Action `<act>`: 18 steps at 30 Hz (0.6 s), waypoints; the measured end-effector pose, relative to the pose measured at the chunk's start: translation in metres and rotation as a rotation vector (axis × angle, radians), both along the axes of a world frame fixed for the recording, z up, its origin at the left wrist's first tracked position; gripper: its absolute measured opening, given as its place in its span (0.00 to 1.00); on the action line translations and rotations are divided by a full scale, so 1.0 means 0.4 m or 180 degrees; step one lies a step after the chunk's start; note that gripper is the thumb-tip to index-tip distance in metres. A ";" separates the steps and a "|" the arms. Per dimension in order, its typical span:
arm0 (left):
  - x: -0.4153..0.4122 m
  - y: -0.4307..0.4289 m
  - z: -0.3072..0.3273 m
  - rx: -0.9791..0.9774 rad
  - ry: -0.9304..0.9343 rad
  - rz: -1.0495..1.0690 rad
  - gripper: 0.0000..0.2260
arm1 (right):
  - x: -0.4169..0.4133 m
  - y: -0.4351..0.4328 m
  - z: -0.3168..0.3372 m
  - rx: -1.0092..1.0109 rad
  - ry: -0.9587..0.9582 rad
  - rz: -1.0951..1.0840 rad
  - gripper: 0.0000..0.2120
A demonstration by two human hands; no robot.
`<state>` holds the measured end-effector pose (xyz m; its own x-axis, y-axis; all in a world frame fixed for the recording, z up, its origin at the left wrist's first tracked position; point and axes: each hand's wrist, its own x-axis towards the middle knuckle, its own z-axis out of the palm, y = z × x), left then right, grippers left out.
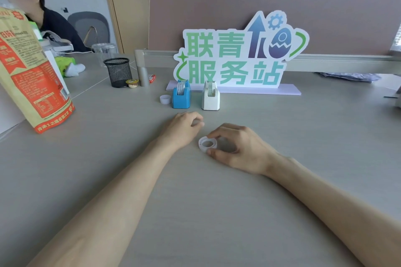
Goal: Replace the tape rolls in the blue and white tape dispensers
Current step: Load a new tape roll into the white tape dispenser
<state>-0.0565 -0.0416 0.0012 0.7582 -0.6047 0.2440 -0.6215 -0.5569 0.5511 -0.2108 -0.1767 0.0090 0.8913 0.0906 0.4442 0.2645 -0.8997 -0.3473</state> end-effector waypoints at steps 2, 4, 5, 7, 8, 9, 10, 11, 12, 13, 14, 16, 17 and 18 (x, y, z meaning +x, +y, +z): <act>-0.003 0.000 0.004 0.0001 -0.0009 0.0013 0.11 | 0.007 -0.008 -0.001 0.0008 -0.0091 -0.0163 0.14; -0.005 -0.001 0.004 0.0003 -0.0043 0.0015 0.11 | 0.014 -0.016 -0.002 0.0116 -0.0226 -0.0383 0.13; -0.005 -0.002 0.003 0.0008 -0.0084 0.0012 0.11 | 0.020 -0.021 -0.004 0.0192 -0.0303 -0.0500 0.11; -0.004 -0.004 0.002 0.0006 -0.0173 0.0008 0.11 | 0.035 -0.031 -0.005 0.0336 -0.0430 -0.0759 0.10; -0.004 -0.005 0.001 0.0008 -0.0209 0.0019 0.11 | 0.045 -0.040 -0.004 0.0372 -0.0457 -0.0912 0.10; -0.004 -0.005 0.002 0.0020 -0.0230 0.0031 0.11 | 0.059 -0.051 -0.003 0.0370 -0.0433 -0.1077 0.11; -0.004 -0.006 0.002 0.0023 -0.0250 0.0040 0.11 | 0.075 -0.064 -0.003 0.0338 -0.0381 -0.1250 0.12; -0.005 -0.007 0.003 0.0035 -0.0271 0.0049 0.11 | 0.091 -0.078 -0.001 0.0300 -0.0307 -0.1422 0.13; -0.006 -0.008 0.003 0.0041 -0.0307 0.0050 0.11 | 0.108 -0.094 0.000 0.0262 -0.0214 -0.1583 0.14; -0.008 -0.008 0.004 0.0054 -0.0333 0.0049 0.11 | 0.126 -0.108 0.002 0.0236 -0.0099 -0.1725 0.15; -0.010 -0.008 0.005 0.0048 -0.0364 0.0041 0.10 | 0.146 -0.120 0.005 0.0211 -0.0004 -0.1842 0.16; -0.011 -0.011 0.008 0.0048 -0.0406 0.0034 0.10 | 0.181 -0.141 0.010 0.0189 0.0140 -0.2051 0.17; -0.012 -0.012 0.008 0.0047 -0.0407 0.0037 0.10 | 0.197 -0.147 0.011 0.0199 0.0207 -0.2121 0.18; -0.010 -0.012 0.007 0.0035 -0.0426 0.0033 0.10 | 0.212 -0.154 0.009 0.0203 0.0243 -0.2151 0.18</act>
